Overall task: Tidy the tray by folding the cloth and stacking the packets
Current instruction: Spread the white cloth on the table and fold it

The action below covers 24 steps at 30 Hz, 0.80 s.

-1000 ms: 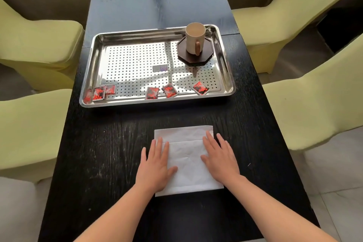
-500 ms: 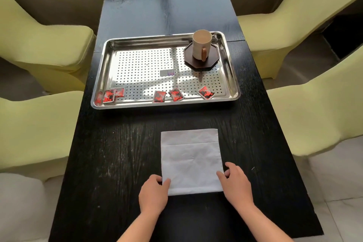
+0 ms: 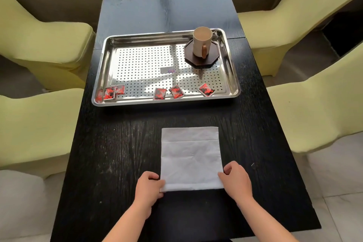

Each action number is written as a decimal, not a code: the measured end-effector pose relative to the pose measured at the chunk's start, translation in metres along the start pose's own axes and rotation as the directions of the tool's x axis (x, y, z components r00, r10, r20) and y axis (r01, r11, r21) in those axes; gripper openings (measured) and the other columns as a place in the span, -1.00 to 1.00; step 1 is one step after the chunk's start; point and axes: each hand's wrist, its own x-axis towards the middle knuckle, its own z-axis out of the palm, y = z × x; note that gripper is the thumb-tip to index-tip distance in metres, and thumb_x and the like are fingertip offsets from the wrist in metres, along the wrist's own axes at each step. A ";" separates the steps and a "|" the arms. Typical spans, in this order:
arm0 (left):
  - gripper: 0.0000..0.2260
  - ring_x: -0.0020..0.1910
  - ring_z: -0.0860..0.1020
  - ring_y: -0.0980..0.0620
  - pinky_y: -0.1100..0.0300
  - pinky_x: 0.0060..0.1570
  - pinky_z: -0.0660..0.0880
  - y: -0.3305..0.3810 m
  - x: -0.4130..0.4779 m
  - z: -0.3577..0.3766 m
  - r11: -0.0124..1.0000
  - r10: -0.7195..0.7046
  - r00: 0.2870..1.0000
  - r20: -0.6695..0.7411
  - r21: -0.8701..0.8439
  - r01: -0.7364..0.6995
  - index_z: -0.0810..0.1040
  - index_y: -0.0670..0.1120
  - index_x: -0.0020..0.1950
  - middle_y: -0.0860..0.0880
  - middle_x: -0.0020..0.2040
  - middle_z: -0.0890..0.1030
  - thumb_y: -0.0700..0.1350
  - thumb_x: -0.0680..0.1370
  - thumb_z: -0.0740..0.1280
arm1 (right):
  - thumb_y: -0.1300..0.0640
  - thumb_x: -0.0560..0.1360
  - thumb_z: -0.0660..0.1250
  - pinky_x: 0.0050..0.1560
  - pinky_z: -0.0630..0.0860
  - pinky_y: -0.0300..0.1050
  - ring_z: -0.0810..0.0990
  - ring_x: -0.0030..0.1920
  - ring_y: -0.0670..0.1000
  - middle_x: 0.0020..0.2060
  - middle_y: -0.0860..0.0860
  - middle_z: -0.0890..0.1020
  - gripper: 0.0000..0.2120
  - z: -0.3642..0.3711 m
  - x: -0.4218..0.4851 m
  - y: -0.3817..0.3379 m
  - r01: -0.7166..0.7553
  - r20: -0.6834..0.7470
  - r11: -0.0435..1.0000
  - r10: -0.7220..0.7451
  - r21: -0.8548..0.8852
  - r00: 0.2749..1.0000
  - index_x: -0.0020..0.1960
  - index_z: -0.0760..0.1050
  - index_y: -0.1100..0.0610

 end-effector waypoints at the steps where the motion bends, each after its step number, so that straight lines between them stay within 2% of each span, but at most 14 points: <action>1: -0.81 -0.09 0.65 -0.12 0.02 -0.21 0.67 0.000 -0.001 0.000 1.000 0.008 1.000 0.017 -0.020 -0.007 0.51 -0.05 0.01 -0.11 -0.02 0.61 -0.31 0.51 0.38 | 0.06 0.51 0.41 -0.16 0.43 -0.11 0.55 -0.11 -0.03 -0.11 -0.06 0.56 -0.85 0.000 -0.001 0.001 -0.014 0.008 1.000 0.014 0.018 1.000 -0.01 0.46 0.03; 4: -0.82 -0.13 0.69 -0.15 0.07 -0.27 0.66 -0.003 -0.003 -0.001 0.997 0.043 0.997 0.057 -0.069 -0.039 0.52 -0.10 0.00 -0.16 -0.03 0.64 -0.36 0.53 0.31 | -0.01 0.49 0.41 -0.21 0.41 -0.10 0.56 -0.11 -0.01 -0.16 -0.08 0.59 -0.82 -0.002 -0.003 0.002 -0.094 0.042 0.992 0.091 0.080 0.995 0.00 0.46 0.02; 8: -0.81 -0.21 0.73 -0.15 0.08 -0.26 0.66 -0.005 -0.002 -0.002 0.983 -0.030 0.994 0.110 -0.177 0.049 0.62 -0.21 0.00 -0.23 -0.02 0.67 -0.39 0.59 0.23 | 0.03 0.45 0.43 -0.28 0.38 -0.05 0.46 -0.30 0.01 -0.27 -0.02 0.56 -0.80 -0.003 -0.004 0.009 -0.192 0.187 0.939 0.141 0.286 0.972 -0.18 0.47 0.10; 10: -0.78 -0.21 0.73 -0.14 0.10 -0.27 0.65 -0.002 -0.003 -0.002 0.980 -0.045 0.991 0.128 -0.186 0.069 0.63 -0.21 0.02 -0.23 -0.02 0.68 -0.40 0.59 0.21 | 0.10 0.47 0.44 -0.38 0.43 -0.08 0.51 -0.33 0.02 -0.21 0.07 0.64 -0.86 -0.005 -0.005 0.010 -0.214 0.212 0.900 0.141 0.379 0.967 -0.05 0.52 0.10; 12: -0.76 -0.22 0.73 -0.12 0.12 -0.28 0.64 0.000 -0.003 -0.004 0.980 -0.049 0.990 0.132 -0.184 0.073 0.65 -0.20 0.02 -0.23 -0.01 0.68 -0.41 0.57 0.21 | 0.16 0.51 0.43 -0.46 0.47 -0.15 0.57 -0.37 0.01 -0.16 0.14 0.66 -0.78 -0.008 -0.009 0.010 -0.208 0.210 0.866 0.122 0.455 0.970 0.09 0.48 -0.02; 15: -0.74 -0.22 0.73 -0.12 0.12 -0.25 0.65 0.001 -0.004 -0.008 0.985 -0.030 0.991 0.127 -0.165 0.051 0.69 -0.18 -0.03 -0.21 0.00 0.67 -0.41 0.54 0.24 | 0.21 0.57 0.36 -0.43 0.54 -0.15 0.59 -0.40 0.00 -0.16 0.19 0.66 -0.68 -0.009 -0.014 0.012 -0.119 0.210 0.862 0.015 0.493 0.978 0.13 0.47 -0.21; 19: -0.70 -0.24 0.72 -0.13 0.09 -0.23 0.66 0.002 -0.013 -0.016 0.991 0.002 0.991 0.137 -0.131 0.016 0.71 -0.20 -0.06 -0.23 -0.02 0.67 -0.43 0.49 0.21 | 0.18 0.59 0.34 -0.35 0.60 -0.15 0.61 -0.40 -0.01 -0.14 0.12 0.67 -0.86 -0.012 -0.018 0.017 -0.088 0.228 0.867 -0.029 0.490 0.973 -0.02 0.64 -0.01; 22: -0.62 -0.18 0.72 -0.10 0.09 -0.17 0.66 -0.004 -0.019 -0.026 0.997 0.055 0.979 0.198 -0.060 -0.044 0.71 -0.16 -0.04 -0.18 0.00 0.66 -0.48 0.44 0.17 | 0.19 0.57 0.38 -0.28 0.65 -0.08 0.68 -0.35 0.05 -0.15 0.11 0.72 -0.90 -0.017 -0.021 0.022 -0.160 0.278 0.832 0.007 0.531 0.961 -0.04 0.68 0.09; 24: -0.62 -0.12 0.72 -0.04 0.12 -0.13 0.66 -0.011 -0.022 -0.033 0.996 0.084 0.968 0.238 0.013 -0.090 0.72 -0.10 -0.04 -0.11 -0.03 0.71 -0.49 0.46 0.24 | 0.22 0.56 0.39 -0.23 0.67 0.00 0.71 -0.30 0.13 -0.17 0.14 0.73 -0.90 -0.020 -0.023 0.026 -0.222 0.333 0.798 0.028 0.561 0.943 -0.01 0.69 0.17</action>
